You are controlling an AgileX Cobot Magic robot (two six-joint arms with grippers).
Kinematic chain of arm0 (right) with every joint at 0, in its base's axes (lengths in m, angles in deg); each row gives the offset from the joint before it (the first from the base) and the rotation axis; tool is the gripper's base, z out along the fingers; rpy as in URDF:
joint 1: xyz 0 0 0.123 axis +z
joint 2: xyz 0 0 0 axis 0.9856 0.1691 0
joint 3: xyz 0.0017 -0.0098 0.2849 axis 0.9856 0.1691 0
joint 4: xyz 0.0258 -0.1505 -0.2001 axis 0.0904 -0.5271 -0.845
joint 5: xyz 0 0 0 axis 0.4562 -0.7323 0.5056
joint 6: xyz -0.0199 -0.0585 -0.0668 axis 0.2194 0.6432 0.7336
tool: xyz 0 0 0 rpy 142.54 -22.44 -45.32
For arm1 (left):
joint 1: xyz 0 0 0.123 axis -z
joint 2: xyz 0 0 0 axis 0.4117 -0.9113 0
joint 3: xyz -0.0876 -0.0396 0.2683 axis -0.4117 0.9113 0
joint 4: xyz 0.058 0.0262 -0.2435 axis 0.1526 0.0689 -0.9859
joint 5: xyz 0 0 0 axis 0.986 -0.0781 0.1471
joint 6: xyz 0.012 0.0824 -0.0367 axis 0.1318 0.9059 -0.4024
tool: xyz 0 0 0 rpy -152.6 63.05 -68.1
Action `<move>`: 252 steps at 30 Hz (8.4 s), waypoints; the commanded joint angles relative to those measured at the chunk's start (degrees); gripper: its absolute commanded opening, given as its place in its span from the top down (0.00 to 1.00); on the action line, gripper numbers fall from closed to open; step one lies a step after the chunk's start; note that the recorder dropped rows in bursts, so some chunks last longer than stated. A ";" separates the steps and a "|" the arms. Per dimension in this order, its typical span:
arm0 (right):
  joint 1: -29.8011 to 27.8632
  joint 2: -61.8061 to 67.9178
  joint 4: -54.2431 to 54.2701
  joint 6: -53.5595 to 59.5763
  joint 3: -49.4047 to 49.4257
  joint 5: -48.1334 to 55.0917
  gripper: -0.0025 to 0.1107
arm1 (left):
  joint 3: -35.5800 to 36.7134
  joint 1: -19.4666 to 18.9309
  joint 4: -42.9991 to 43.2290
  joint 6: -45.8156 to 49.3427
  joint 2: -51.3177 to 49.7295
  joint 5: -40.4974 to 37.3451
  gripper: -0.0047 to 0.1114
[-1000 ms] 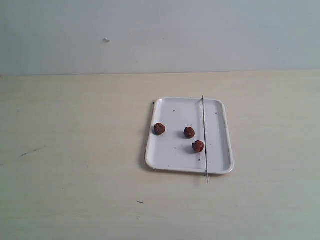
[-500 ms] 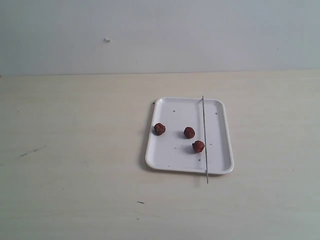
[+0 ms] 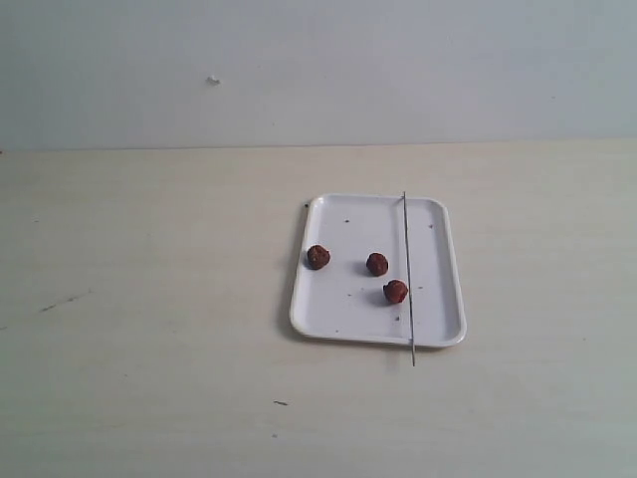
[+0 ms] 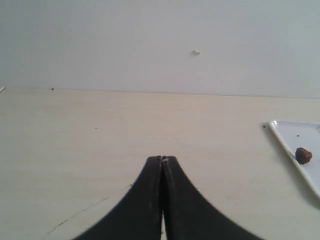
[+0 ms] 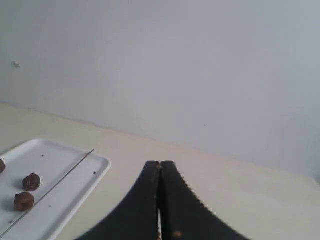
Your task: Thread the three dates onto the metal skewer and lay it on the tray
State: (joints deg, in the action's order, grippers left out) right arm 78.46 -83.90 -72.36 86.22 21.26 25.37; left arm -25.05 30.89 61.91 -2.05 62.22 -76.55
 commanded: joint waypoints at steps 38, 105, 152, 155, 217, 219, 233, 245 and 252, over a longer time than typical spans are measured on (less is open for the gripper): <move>-0.20 72.24 18.10 -6.73 -54.58 29.04 0.98 | 0.14 0.12 0.01 -0.32 0.28 -0.07 0.96; 18.46 116.32 5.21 -40.21 -69.90 36.25 0.98 | 0.14 5.50 0.01 -0.27 -1.03 -0.01 0.96; 4.49 102.73 2.91 3.73 -70.54 23.07 0.98 | -37.84 5.49 -13.36 21.63 -57.08 33.87 0.96; 4.49 103.38 2.81 3.73 -70.54 25.21 0.98 | -50.11 7.70 -11.44 21.34 -73.63 15.19 0.96; 4.49 104.70 2.90 4.84 -70.57 22.04 0.98 | -107.76 26.41 -16.40 91.83 -134.40 -33.45 0.42; 4.49 104.70 2.90 4.84 -70.57 22.04 0.98 | -107.76 26.41 -16.91 91.83 -134.83 -33.27 0.42; 4.49 104.70 2.89 4.84 -70.57 20.45 0.98 | -107.76 26.41 -13.33 92.23 -137.69 -30.11 0.42; 4.49 104.70 2.89 4.84 -70.57 20.45 0.98 | -107.76 26.41 -13.33 92.23 -137.69 -31.61 0.52; 4.49 104.70 2.89 4.84 -70.57 20.33 0.98 | -107.76 26.54 -12.93 92.36 -138.47 -34.46 0.52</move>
State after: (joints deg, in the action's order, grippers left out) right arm 83.01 20.74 -69.49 90.50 -48.93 46.80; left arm -132.59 57.58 48.54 90.48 -75.73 -109.52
